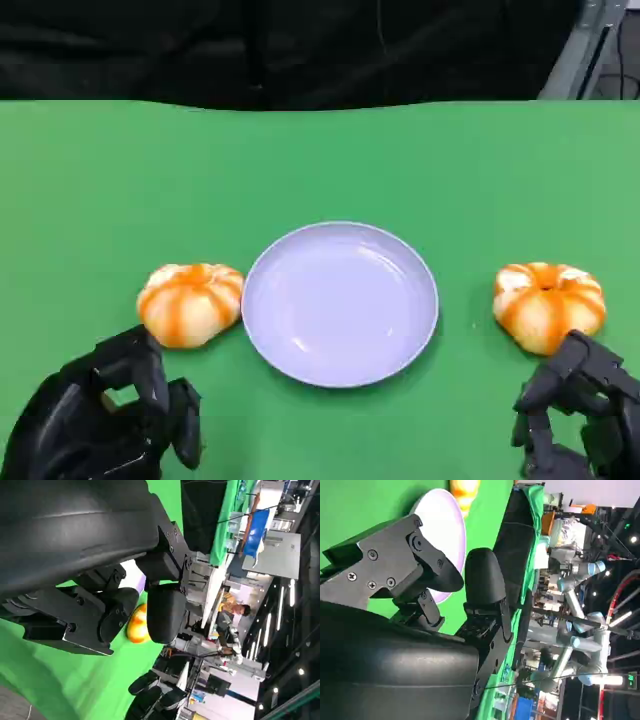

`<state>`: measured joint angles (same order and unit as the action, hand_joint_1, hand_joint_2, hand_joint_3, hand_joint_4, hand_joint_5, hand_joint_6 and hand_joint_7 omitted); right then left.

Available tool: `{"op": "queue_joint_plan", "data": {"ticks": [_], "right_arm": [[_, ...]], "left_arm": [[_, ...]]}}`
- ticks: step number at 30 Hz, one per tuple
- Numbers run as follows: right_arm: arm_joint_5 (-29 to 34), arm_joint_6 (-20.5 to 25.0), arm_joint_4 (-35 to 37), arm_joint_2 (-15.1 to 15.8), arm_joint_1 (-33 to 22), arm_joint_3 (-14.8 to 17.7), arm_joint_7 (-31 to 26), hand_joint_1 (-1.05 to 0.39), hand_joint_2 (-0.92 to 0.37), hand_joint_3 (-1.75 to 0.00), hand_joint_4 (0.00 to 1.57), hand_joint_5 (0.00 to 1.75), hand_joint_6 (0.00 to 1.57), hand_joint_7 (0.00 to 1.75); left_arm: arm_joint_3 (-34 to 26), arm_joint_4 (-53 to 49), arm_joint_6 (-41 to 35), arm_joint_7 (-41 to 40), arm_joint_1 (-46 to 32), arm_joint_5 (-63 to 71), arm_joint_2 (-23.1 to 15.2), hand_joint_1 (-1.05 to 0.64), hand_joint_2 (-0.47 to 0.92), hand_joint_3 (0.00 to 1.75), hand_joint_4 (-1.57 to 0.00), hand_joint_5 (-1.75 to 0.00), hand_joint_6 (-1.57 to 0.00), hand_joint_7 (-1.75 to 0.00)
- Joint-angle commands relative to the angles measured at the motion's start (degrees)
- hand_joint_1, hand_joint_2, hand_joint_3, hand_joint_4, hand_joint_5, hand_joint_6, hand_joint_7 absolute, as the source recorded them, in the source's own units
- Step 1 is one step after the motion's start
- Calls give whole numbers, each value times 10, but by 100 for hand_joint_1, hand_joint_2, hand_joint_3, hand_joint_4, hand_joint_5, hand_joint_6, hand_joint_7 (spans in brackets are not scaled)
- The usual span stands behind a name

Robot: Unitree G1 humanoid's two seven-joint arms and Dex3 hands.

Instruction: Grasp the bread from the table and place it into the plate.

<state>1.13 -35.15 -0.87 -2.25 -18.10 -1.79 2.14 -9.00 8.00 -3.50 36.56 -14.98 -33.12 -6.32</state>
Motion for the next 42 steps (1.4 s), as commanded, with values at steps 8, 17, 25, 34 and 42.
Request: {"op": "queue_joint_plan", "data": {"ticks": [8, 17, 25, 34, 42], "right_arm": [[-17, -12, 11, 6, 4, 7, 5, 0, -54, -127, 92, 175, 74, 162], [-22, -17, 18, 5, 7, 8, 11, 0, -53, -128, 91, 175, 74, 162], [-23, -17, 19, 5, 7, 9, 12, 0, -53, -129, 91, 175, 74, 162], [-20, -17, 16, 4, 6, 6, 11, -2, -55, -125, 91, 175, 74, 160], [-15, -13, 3, 3, 1, 4, 7, -3, -53, -127, 90, 175, 73, 163]], "left_arm": [[-4, 0, 8, -3, 5, 2, -5, 19, 74, 117, -88, -175, -76, -166], [-4, -3, 9, -1, 8, 2, -5, 20, 73, 120, -87, -175, -75, -167], [-4, -3, 9, -1, 8, 2, -5, 20, 73, 121, -87, -175, -75, -167], [-6, 0, 4, -7, 9, 2, -5, 21, 69, 130, -89, -175, -75, -171], [-6, 6, 1, -9, 7, -2, -5, 18, 63, 139, -92, -175, -75, -173]]}}
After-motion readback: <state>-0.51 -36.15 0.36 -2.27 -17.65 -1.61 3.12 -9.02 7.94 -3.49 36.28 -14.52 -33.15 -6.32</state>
